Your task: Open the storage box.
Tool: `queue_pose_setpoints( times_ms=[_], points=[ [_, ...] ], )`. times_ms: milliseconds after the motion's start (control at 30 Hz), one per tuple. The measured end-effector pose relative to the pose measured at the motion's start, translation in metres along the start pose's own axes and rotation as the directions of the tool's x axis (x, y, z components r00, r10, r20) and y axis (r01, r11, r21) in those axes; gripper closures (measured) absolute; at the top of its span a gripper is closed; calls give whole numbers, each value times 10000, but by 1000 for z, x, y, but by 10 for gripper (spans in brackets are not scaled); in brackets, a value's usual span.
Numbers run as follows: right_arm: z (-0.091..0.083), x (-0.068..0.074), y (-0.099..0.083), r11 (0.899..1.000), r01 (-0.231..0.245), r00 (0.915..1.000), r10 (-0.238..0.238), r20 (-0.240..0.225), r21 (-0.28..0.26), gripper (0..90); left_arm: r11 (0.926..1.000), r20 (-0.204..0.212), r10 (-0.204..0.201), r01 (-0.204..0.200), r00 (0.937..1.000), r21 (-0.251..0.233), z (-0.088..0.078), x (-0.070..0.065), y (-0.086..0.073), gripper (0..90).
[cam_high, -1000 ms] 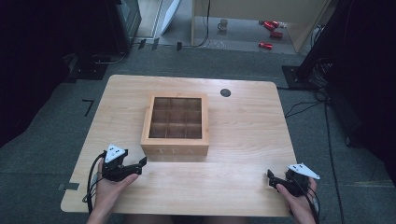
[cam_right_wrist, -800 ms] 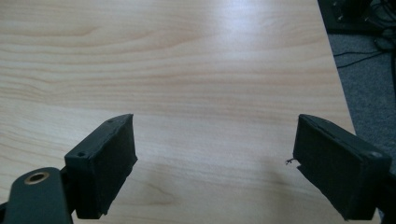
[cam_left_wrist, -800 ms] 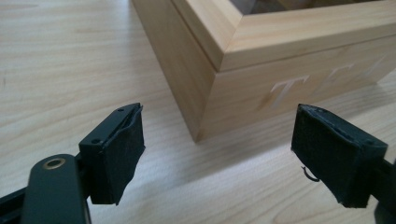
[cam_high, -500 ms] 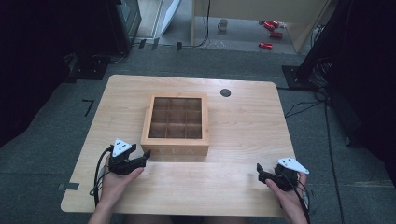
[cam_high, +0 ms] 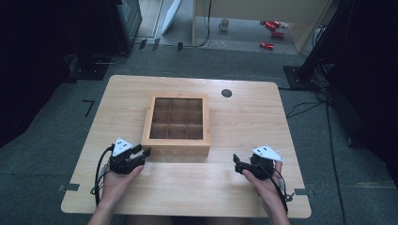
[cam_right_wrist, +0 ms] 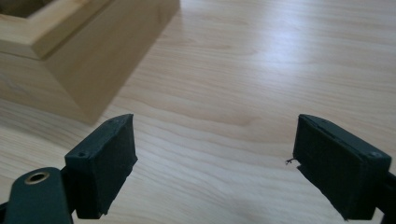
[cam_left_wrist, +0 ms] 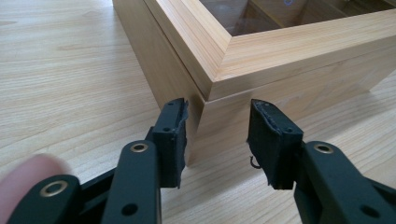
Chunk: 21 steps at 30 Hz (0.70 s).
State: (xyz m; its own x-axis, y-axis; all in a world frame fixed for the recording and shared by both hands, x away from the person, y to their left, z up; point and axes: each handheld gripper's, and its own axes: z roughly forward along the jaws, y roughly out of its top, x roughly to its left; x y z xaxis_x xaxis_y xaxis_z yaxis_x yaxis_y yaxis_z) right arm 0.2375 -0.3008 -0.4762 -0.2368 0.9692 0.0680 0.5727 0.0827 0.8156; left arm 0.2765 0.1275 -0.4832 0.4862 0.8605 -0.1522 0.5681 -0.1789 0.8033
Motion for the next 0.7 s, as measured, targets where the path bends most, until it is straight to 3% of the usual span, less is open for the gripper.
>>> queue_pose_setpoints(
  times_ms=[333, 700],
  points=[
    [18, 36, 16, 9985, 541, 9963, -548, -664, -127, 132, 9998, 91, 149, -150, 9998, 88, 0, 1, 2, 594],
    [34, 63, 27, 9967, 798, 9900, -812, -1154, -163, 132, 9998, 247, 142, -139, 9996, -138, -3, 2, 5, 580]
  ],
)
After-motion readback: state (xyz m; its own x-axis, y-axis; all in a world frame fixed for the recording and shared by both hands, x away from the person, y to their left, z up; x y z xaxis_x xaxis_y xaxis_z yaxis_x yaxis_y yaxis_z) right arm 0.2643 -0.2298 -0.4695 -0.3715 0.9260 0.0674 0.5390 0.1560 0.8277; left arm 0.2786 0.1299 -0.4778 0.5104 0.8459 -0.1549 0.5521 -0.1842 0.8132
